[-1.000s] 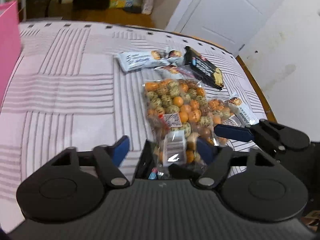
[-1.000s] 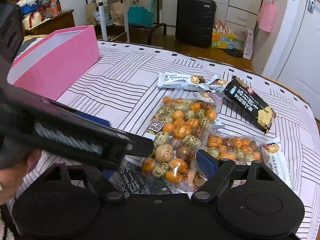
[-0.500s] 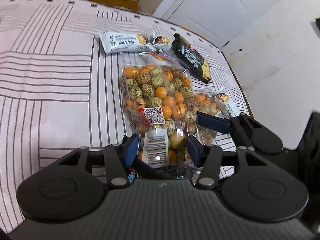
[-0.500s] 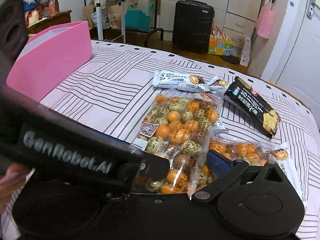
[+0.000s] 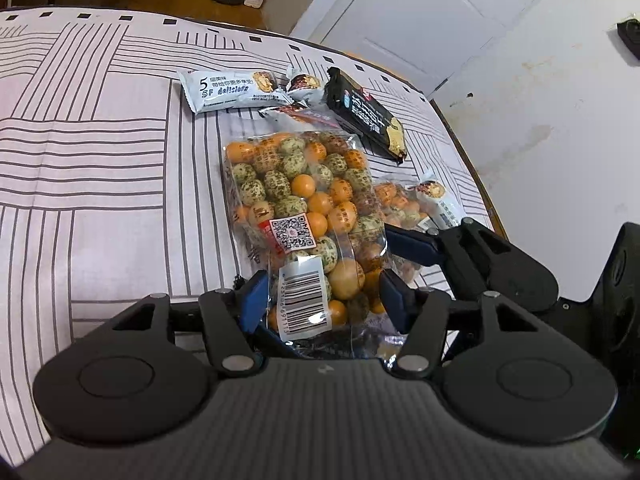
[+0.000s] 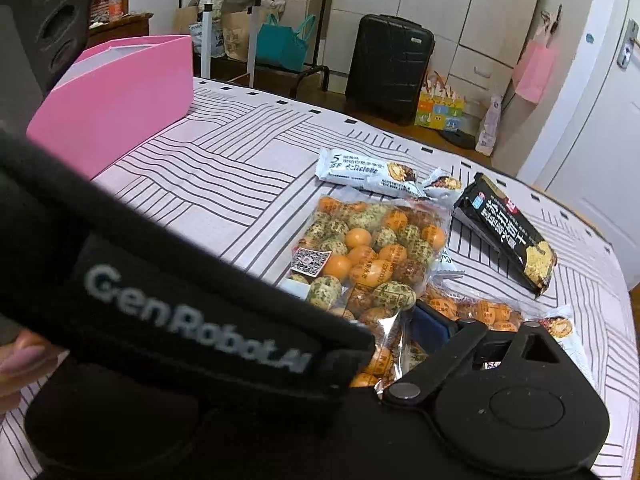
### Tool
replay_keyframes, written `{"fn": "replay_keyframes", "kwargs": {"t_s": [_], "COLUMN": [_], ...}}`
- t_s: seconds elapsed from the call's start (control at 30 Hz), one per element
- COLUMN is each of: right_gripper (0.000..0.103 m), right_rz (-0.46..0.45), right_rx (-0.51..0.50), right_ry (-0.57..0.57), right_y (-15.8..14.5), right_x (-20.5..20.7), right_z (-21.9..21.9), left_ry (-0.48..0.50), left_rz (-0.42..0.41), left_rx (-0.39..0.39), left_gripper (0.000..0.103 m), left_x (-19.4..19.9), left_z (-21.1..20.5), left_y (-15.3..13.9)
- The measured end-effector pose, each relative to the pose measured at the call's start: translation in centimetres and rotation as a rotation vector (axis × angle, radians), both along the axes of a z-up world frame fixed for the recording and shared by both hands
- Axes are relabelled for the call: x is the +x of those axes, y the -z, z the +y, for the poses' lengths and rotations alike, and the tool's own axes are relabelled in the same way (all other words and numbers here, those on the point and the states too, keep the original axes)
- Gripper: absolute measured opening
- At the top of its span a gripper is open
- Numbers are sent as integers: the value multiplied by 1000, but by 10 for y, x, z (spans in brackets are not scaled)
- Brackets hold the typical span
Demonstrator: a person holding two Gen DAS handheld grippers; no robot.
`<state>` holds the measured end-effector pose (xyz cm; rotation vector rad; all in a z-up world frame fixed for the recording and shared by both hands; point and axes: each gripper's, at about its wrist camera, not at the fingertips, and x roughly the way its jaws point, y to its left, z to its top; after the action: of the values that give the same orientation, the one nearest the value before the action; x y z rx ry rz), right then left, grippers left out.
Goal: Organize snacks
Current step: 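Lift the coated nuts bag with the left tool toward the pink box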
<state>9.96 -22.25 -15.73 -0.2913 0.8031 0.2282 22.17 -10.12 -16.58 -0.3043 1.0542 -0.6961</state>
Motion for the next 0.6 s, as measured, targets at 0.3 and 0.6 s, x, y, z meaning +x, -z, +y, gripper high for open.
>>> {"fn": "replay_keyframes", "kwargs": {"t_s": [0.3, 0.6], "right_gripper": [93, 93], "right_rz": [5, -7], "right_rx": [12, 33], "right_ry": [-5, -7], "right_y": [-8, -18], "right_x": [-7, -18], "right_z": [3, 7], "left_ry": [1, 19], "left_rz": [7, 0], "left_rx": [17, 44], "left_gripper": [57, 57], "left_x": [-5, -12], "left_z": [1, 4], "left_y": [-9, -23]}}
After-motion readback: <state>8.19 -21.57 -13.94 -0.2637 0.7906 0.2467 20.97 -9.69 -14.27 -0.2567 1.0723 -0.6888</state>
